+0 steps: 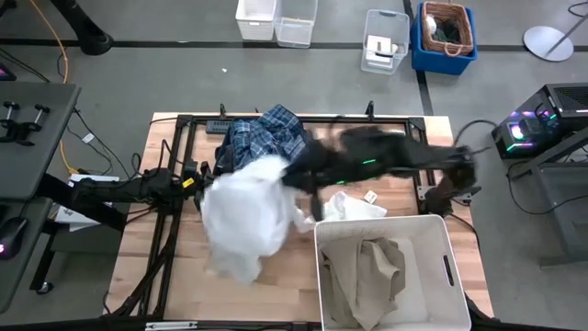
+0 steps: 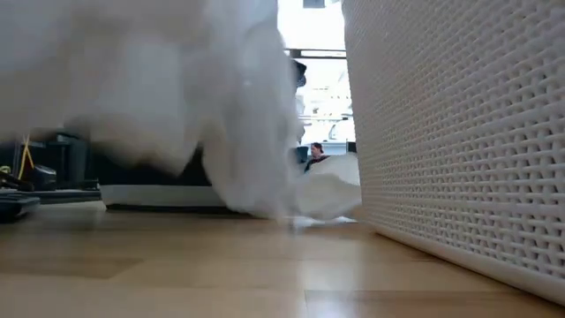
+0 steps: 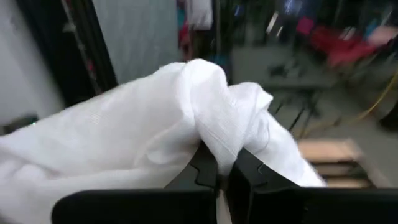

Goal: Sort clothes
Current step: Put the white long sleeve shirt into the white laundry bin

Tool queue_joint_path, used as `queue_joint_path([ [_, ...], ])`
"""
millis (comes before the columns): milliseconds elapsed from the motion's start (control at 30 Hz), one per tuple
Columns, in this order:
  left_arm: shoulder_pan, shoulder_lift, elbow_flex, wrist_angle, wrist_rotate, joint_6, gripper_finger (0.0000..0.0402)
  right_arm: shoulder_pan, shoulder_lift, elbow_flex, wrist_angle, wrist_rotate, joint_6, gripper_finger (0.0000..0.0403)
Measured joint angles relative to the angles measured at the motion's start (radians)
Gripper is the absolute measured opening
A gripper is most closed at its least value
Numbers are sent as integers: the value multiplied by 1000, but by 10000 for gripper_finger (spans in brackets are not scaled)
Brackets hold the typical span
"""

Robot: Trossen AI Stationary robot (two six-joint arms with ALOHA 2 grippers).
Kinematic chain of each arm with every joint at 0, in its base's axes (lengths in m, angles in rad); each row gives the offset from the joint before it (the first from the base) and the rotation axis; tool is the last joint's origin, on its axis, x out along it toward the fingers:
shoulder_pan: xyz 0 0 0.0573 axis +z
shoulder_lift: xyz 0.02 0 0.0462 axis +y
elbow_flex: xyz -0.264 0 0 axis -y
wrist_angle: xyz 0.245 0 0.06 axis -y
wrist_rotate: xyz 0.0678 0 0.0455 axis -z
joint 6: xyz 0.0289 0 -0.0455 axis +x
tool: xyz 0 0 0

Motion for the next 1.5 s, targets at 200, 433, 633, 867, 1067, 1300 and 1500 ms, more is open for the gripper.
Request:
queue_joint_path([
  [200, 0, 0, 0, 0, 0, 0, 0, 127, -197, -7, -79, 136, -72, 1],
  [433, 0, 0, 0, 0, 0, 0, 0, 395, -326, -4, -353, 368, 110, 1],
  [633, 0, 0, 0, 0, 0, 0, 0, 604, -320, -4, -933, 508, 814, 1],
  [867, 0, 1, 0, 0, 0, 0, 1, 708, -318, -387, -771, 296, 1201, 0],
  [1067, 0, 1, 0, 2, 0, 0, 1, 758, -305, -901, -285, -103, 1442, 0],
  [1300, 0, 1, 0, 5, 0, 0, 1, 759, -281, -1226, 109, -242, 1727, 39],
  [1500, 0, 1, 0, 7, 0, 0, 1, 758, -284, -1157, 65, -314, 1648, 147],
])
